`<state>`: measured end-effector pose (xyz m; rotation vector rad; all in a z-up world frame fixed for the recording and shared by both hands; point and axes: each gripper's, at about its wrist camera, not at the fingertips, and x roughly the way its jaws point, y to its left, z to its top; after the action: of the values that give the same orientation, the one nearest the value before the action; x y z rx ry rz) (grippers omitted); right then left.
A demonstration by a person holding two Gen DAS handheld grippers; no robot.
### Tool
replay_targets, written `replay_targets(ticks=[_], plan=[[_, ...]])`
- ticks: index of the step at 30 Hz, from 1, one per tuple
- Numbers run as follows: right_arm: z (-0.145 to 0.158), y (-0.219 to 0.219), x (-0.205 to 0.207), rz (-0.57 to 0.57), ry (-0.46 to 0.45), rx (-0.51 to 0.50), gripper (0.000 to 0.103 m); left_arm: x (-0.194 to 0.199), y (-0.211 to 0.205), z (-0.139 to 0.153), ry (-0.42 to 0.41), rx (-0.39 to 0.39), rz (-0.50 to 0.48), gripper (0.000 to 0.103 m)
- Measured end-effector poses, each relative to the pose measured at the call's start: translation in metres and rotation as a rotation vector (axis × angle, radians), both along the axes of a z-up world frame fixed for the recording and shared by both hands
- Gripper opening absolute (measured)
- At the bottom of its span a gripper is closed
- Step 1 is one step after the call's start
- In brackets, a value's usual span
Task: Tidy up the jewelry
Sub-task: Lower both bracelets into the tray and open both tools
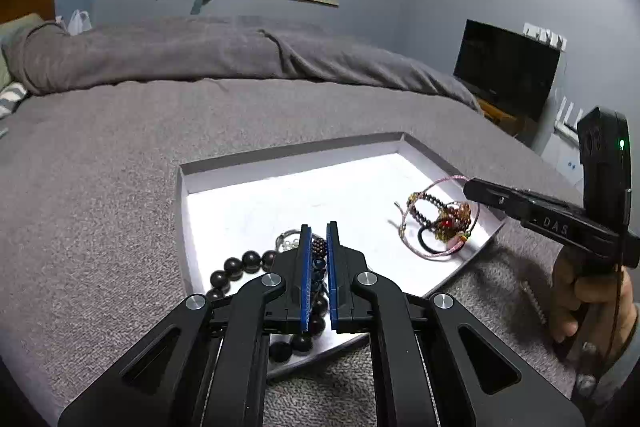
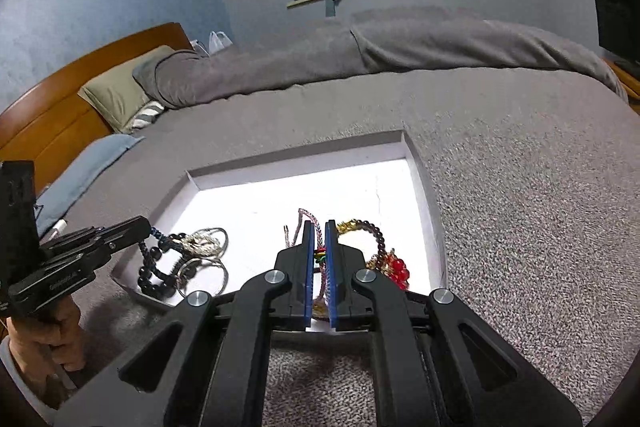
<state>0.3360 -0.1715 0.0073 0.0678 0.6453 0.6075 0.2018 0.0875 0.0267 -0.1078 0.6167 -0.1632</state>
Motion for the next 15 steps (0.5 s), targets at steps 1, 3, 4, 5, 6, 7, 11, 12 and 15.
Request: replay_targets(ticks=[1, 3, 4, 5, 6, 7, 11, 12, 15], plan=[[-0.001, 0.001, 0.000, -0.002, -0.001, -0.012, 0.005, -0.001, -0.002, -0.001, 0.003, 0.003, 0.000, 0.008], [-0.002, 0.002, 0.000, -0.001, 0.000, -0.028, 0.005, 0.000, -0.003, -0.003, 0.010, 0.009, 0.003, 0.008], [-0.004, 0.002, 0.001, -0.003, 0.003, -0.036, 0.005, 0.001, -0.003, -0.005, 0.014, 0.013, 0.005, 0.008], [-0.005, 0.002, 0.002, -0.005, 0.009, -0.044, 0.005, 0.002, -0.004, -0.007, 0.023, 0.018, 0.009, 0.008], [-0.006, 0.003, 0.003, -0.005, 0.015, -0.049, 0.005, 0.003, -0.004, -0.008, 0.028, 0.021, 0.011, 0.008], [-0.007, 0.005, 0.004, -0.004, 0.022, -0.058, 0.005, 0.004, -0.005, -0.010, 0.034, 0.026, 0.012, 0.008], [-0.009, 0.006, 0.004, -0.006, 0.025, -0.075, 0.006, 0.006, -0.007, -0.013, 0.050, 0.037, 0.018, 0.008], [-0.009, 0.007, 0.004, -0.005, 0.025, -0.076, 0.006, 0.006, -0.008, -0.013, 0.051, 0.038, 0.021, 0.008], [-0.010, 0.007, 0.004, -0.007, 0.028, -0.084, 0.014, 0.006, -0.008, -0.013, 0.049, 0.037, 0.030, 0.023]])
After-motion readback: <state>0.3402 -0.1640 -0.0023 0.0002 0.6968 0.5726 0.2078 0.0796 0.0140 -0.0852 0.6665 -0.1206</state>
